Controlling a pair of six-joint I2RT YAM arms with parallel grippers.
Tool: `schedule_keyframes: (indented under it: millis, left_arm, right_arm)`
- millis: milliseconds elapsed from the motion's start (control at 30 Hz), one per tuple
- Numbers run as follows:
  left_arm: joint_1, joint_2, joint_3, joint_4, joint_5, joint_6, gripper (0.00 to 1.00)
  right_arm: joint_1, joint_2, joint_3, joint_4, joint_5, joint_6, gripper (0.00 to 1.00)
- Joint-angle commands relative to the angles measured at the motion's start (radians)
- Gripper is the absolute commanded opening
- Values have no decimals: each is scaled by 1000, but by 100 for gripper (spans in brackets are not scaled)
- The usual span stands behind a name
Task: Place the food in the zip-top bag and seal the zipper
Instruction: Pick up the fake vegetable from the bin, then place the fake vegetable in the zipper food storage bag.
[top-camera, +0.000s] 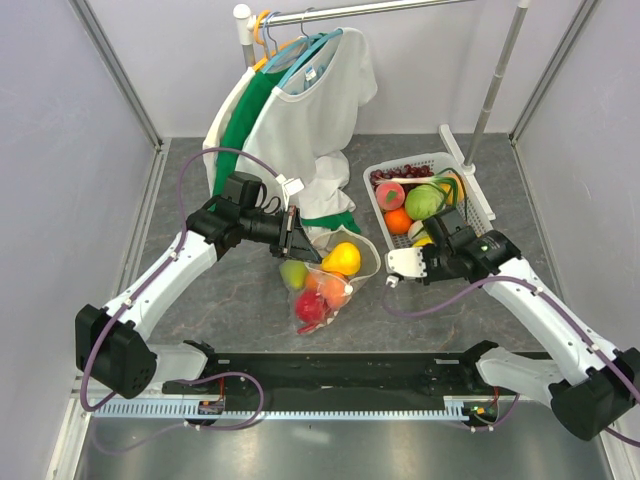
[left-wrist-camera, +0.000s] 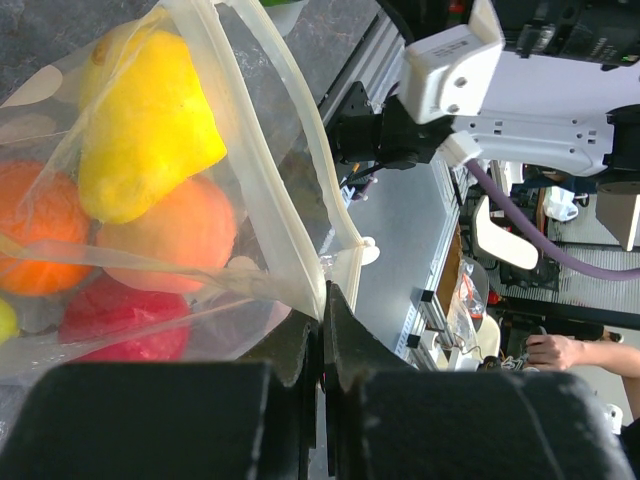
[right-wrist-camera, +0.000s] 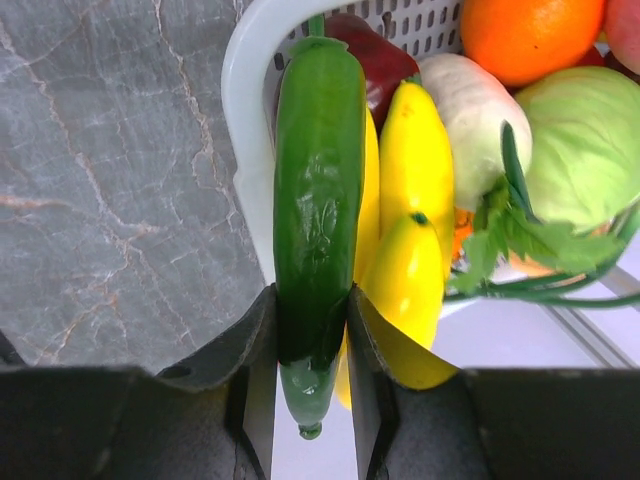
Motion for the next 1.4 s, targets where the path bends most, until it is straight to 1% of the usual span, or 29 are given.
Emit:
schedule_keyframes:
  millis: [0,167,333,367,433,567,667,833,1033,1233,1300,1367]
  left_arm:
    - [7,-23,0,34,36,-19,2]
    - [7,-17,3,34,37,-16,2]
    - [7,-11,1,34,34,-11,2]
    - [7,-11,1,36,34,-10,2]
    - [6,-13,4,34,37,-10,2]
    - [6,-14,4,34,39,-5,2]
    - [6,-20,4,34,39,4,2]
    - [6,-35,0,31,40,21,2]
    - [6,-36,-11,34,46,30,2]
    - [6,-32,-3,36,60,30,2]
    - [6,-36,-6,36,65,32,2]
    - [6,-40,-11,37,66,33,2]
  right_arm:
    - [4,-33,120,-64,-42,58,0]
    - [4,-22,284,-133,-115,157,0]
    - [4,25,444,-195,-238,306,0]
    - [4,47,494,-207,-294,349,0]
    - [5,70,538,-251,-350,380,0]
    - [11,194,654,-345,-486,446,0]
    - [31,275,706,-416,-542,461,0]
    - [128,347,740,-414,-497,475,0]
    - [189,475,817,-414,-477,510,0]
    - [200,614,881,-414,-528,592,0]
    - [205,639,903,-414,-557,613,0]
    - [206,682,946,-408,-580,651,0]
